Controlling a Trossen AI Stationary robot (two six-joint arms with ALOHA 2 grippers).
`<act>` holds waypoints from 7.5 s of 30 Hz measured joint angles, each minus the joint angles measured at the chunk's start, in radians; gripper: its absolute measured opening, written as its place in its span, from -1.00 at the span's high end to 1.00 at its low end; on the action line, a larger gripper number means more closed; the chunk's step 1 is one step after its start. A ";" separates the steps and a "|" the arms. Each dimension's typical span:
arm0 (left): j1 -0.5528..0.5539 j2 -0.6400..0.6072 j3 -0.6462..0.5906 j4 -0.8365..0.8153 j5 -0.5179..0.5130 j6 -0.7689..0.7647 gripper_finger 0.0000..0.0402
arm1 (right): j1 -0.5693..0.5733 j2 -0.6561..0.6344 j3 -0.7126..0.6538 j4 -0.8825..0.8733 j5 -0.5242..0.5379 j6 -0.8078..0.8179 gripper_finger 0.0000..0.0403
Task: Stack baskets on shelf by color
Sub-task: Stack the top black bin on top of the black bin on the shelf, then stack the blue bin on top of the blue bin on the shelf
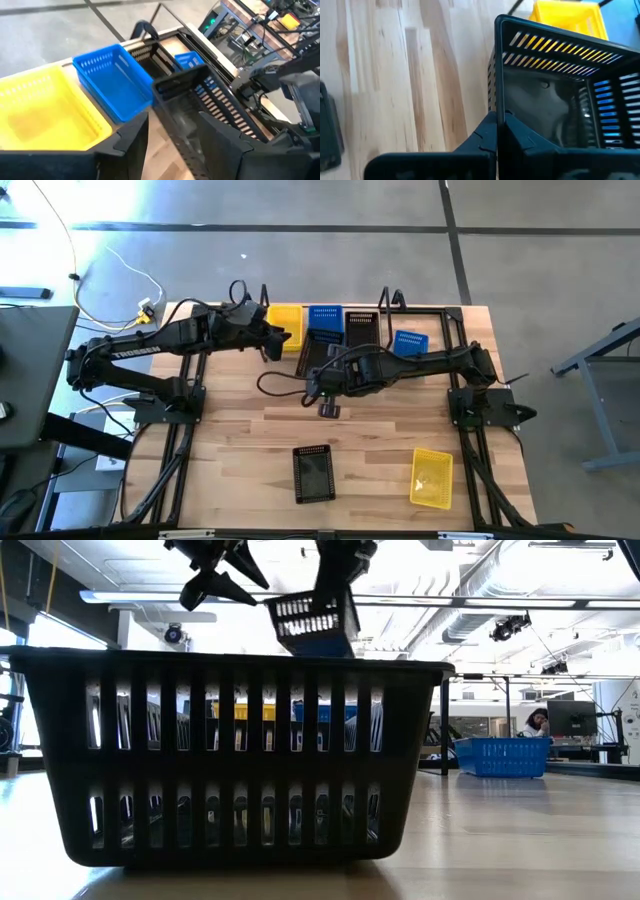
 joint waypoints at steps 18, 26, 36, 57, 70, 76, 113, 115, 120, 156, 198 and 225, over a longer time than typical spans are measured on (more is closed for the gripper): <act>0.021 -0.017 0.000 0.033 -0.005 0.070 0.22 | -0.127 -0.057 -0.001 -0.226 0.052 -0.163 1.00; 0.036 -0.016 0.000 0.032 -0.012 0.070 0.22 | -0.224 -0.071 -0.001 -0.259 -0.003 -0.233 1.00; 0.078 -0.016 0.000 0.032 -0.010 0.064 0.22 | -0.286 -0.354 -0.376 0.018 -0.028 -0.261 1.00; 0.120 -0.016 0.000 0.034 -0.011 0.069 0.22 | -0.455 -0.690 -0.898 0.522 -0.292 -0.596 1.00; 0.119 -0.016 0.000 0.031 -0.011 0.063 0.22 | -0.474 -0.629 -0.947 0.569 -0.365 -0.619 1.00; 0.119 -0.016 0.000 0.031 -0.010 0.063 0.22 | -0.474 -0.576 -0.947 0.569 -0.319 -0.600 1.00; 0.119 -0.016 0.000 0.031 -0.001 0.089 0.22 | -0.529 -0.519 -0.944 0.590 -0.312 -0.607 0.68; 0.119 -0.016 0.000 0.031 -0.001 0.089 0.22 | -0.524 -0.519 -0.935 0.587 -0.303 -0.596 0.61; 0.119 -0.016 0.000 0.031 -0.001 0.089 0.22 | -0.505 -0.523 -0.879 0.519 -0.305 -0.589 0.52; 0.118 -0.016 0.000 0.029 0.045 0.333 0.22 | -0.387 -0.712 -0.733 -0.182 -0.223 0.146 0.51; 0.118 -0.016 0.000 0.016 0.068 0.279 0.22 | -0.426 -0.709 -1.196 0.225 -0.195 -0.156 0.51; 0.118 -0.016 0.000 0.016 0.078 0.283 0.22 | -0.400 -0.587 -1.023 0.047 -0.156 0.092 0.99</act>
